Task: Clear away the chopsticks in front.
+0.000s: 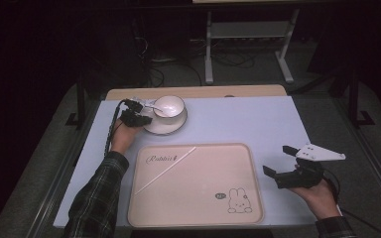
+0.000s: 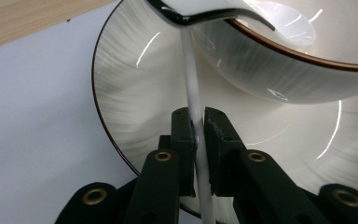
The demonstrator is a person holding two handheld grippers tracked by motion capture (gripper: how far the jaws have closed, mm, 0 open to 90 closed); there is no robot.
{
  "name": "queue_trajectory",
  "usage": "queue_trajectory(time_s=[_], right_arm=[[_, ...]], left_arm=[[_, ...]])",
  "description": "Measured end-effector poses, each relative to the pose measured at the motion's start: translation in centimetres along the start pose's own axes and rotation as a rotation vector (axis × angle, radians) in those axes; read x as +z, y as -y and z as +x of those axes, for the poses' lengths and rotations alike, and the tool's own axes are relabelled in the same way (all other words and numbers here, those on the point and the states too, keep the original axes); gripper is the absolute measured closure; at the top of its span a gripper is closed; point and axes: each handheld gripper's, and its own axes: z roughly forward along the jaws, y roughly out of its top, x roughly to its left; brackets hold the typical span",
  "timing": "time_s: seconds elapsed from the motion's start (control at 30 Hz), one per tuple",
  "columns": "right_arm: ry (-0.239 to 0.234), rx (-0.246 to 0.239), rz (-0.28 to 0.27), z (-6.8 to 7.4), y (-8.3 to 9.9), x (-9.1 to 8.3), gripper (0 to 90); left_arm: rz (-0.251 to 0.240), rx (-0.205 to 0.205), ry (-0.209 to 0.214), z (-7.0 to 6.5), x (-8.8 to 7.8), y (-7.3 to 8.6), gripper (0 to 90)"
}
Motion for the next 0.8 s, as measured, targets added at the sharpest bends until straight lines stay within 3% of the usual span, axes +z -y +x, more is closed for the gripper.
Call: queue_trajectory(time_s=[0.2,0.33,0.47,0.53,0.8], right_arm=[[0.001,0.000,0.000,0.0,0.0,0.0,0.0],[0.001,0.000,-0.001,0.0,0.0,0.0,0.0],[0.005,0.002,0.000,-0.1,0.0,-0.1,0.0],[0.005,0.001,-0.002,-0.1,0.0,-0.1,0.0],[0.008,-0.002,-0.002,0.1,0.0,-0.1,0.0]], left_arm=[[0.001,-0.022,-0.033,0.4,-0.4,0.0,84.5],[-0.007,-0.048,-0.012,1.0,-1.2,0.1,84.7],[-0.013,-0.058,0.005,1.5,-2.8,0.4,84.8],[-0.024,-0.082,0.035,1.9,-3.8,0.9,84.8],[-0.010,-0.099,0.047,2.1,-7.7,3.4,84.9]])
